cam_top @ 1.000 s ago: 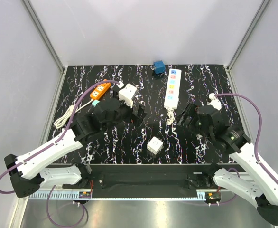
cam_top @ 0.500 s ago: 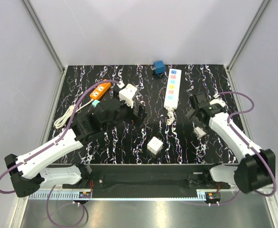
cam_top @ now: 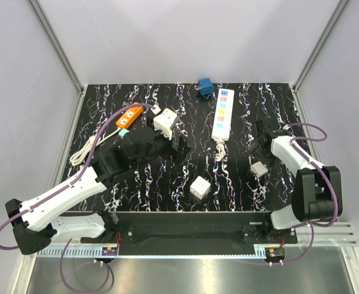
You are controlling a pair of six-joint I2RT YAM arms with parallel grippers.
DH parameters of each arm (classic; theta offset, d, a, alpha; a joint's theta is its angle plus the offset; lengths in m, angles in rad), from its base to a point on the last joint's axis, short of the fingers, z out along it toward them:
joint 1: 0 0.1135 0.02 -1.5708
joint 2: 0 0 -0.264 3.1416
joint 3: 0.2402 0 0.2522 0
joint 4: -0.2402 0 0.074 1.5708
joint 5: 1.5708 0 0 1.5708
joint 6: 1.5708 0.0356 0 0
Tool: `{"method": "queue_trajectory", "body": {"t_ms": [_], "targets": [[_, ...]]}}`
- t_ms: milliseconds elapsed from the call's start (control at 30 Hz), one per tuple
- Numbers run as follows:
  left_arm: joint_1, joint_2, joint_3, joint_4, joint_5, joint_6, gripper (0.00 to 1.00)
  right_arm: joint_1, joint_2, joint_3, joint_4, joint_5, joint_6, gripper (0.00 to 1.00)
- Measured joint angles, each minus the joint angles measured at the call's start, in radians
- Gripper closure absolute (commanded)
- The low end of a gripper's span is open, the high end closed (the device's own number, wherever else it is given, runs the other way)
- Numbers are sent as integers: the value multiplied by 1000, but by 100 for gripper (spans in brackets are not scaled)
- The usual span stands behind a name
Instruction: Insert the plug
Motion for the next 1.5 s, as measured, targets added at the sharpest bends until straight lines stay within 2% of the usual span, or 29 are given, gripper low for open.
{"method": "queue_trajectory", "body": {"t_ms": [133, 333, 367, 400, 467, 500, 600, 700, 967, 1100, 1233, 1367, 1500], "targets": [[-1, -4, 0, 0, 0, 0, 1, -5, 25, -42, 61, -24, -15, 4], [-1, -4, 0, 0, 1, -3, 1, -16, 76, -77, 113, -41, -33, 13], [-1, -3, 0, 0, 2, -3, 1, -18, 82, -79, 121, -42, -37, 19], [-1, -3, 0, 0, 3, -3, 2, -19, 85, -82, 128, -42, -43, 31], [-2, -2, 0, 0, 3, -4, 2, -23, 85, -89, 135, -44, -53, 46], [-2, -1, 0, 0, 3, -5, 2, -24, 82, -90, 139, -43, -62, 59], [-2, 2, 0, 0, 3, -8, 2, -24, 58, -100, 151, -45, -91, 74], [-3, 13, 0, 0, 13, -14, 4, -24, -22, -114, 154, -90, -149, 100], [10, 91, 43, -43, 117, -58, 11, -26, -438, -120, 258, -473, -263, 100], [113, 114, 79, -29, 345, -154, 11, -26, -607, -117, 318, -636, -268, 100], [228, 114, 71, 71, 533, -254, 11, -25, -675, -96, 348, -744, -216, 100], [224, 114, 71, 115, 559, -268, 11, -24, -681, -89, 349, -820, -102, 100], [156, 115, 77, 124, 462, -245, 10, -21, -706, -101, 368, -855, -2, 100]]}}
